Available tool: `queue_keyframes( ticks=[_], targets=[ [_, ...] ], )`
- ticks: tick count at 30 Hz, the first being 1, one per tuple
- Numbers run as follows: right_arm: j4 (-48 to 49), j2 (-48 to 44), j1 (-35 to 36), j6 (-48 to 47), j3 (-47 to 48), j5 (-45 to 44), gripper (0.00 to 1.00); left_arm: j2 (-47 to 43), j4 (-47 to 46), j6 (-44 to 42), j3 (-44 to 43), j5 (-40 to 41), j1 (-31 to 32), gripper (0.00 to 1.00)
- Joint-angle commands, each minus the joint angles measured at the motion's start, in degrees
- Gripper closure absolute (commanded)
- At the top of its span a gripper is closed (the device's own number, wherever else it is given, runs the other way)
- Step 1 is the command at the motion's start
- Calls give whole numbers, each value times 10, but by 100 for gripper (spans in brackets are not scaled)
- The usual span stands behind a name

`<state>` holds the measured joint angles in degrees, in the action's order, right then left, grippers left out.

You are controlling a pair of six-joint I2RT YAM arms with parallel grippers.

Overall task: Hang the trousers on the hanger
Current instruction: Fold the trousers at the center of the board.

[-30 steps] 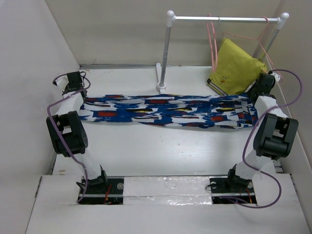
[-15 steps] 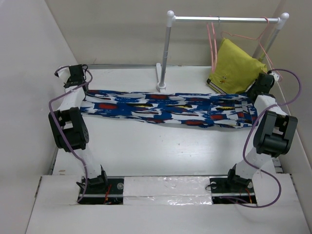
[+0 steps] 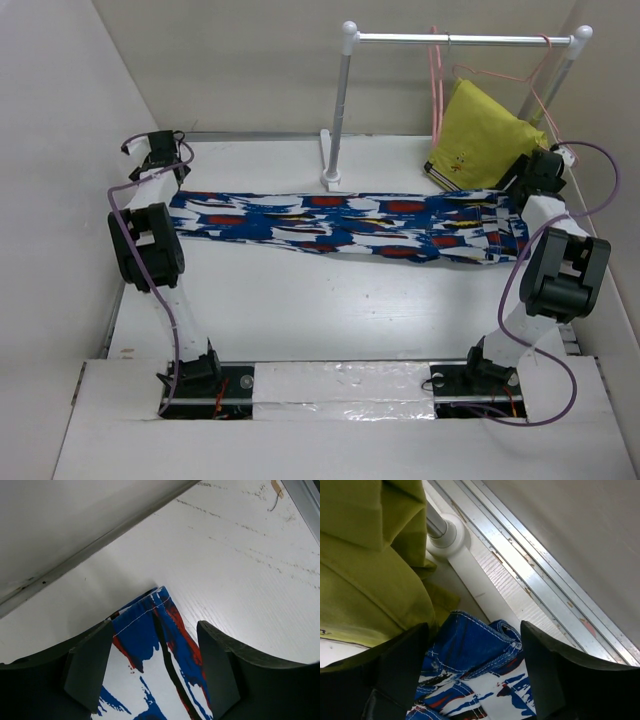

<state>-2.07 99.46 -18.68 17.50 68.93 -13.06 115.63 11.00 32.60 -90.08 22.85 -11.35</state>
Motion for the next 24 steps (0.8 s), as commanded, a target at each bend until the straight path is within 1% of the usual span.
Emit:
queue_keyframes(
  ticks=[1, 3, 4, 5, 6, 7, 8, 9, 10, 11, 12, 13, 14, 15, 16, 17, 19, 20, 22, 23, 24],
  targets=[
    [36, -43, -2, 3, -2, 0, 18, -71, -9, -12, 12, 8, -3, 34],
    [40, -67, -7, 14, -17, 7, 18, -101, -26, 4, 47, -1, -3, 34],
    [43, -98, -7, 19, -41, 16, 18, -137, -33, 17, 96, -21, -3, 35],
    [47, -115, -7, 26, -56, 22, 18, -160, -43, 48, 130, -35, -3, 36],
    [63, -133, -7, 31, -76, 23, 18, -182, -82, 65, 166, -52, 4, 37],
    [71, -172, -7, 43, -118, 21, 18, -227, -103, 83, 239, -68, 4, 39],
    [79, -189, -7, 49, -139, 17, 19, -246, -113, 104, 269, -73, 11, 40],
    [93, -206, -7, 65, -161, 19, 21, -282, -139, 142, 326, -81, 11, 41],
    [105, -224, -1, 74, -185, 20, 24, -298, -151, 161, 354, -97, 11, 44],
    [120, -256, -1, 83, -234, 29, 39, -315, -163, 176, 384, -105, 17, 44],
    [157, -269, -1, 100, -258, 40, 50, -331, -186, 197, 411, -108, 17, 44],
    [176, -282, -1, 104, -280, 49, 65, -360, -194, 204, 463, -106, 22, 45],
    [189, -303, -1, 112, -316, 58, 92, -373, -201, 208, 485, -105, 22, 45],
    [210, -310, -1, 117, -330, 64, 96, -381, -215, 209, 503, -106, 22, 44],
    [210, -315, -1, 121, -337, 66, 98, -386, -216, 206, 525, -111, 22, 43],
    [205, -320, -1, 124, -340, 62, 100, -385, -211, 207, 529, -112, 22, 42],
    [186, -329, -1, 124, -342, 68, 100, -370, -206, 210, 526, -128, 22, 41],
    [182, -333, -1, 122, -343, 84, 100, -364, -201, 214, 523, -133, 22, 41],
    [170, -338, -1, 119, -345, 91, 96, -349, -206, 221, 526, -139, 22, 40],
    [170, -340, -1, 119, -349, 90, 82, -343, -208, 222, 526, -139, 22, 40],
    [171, -340, -1, 119, -354, 88, 71, -336, -208, 225, 524, -138, 22, 40]
  ],
)
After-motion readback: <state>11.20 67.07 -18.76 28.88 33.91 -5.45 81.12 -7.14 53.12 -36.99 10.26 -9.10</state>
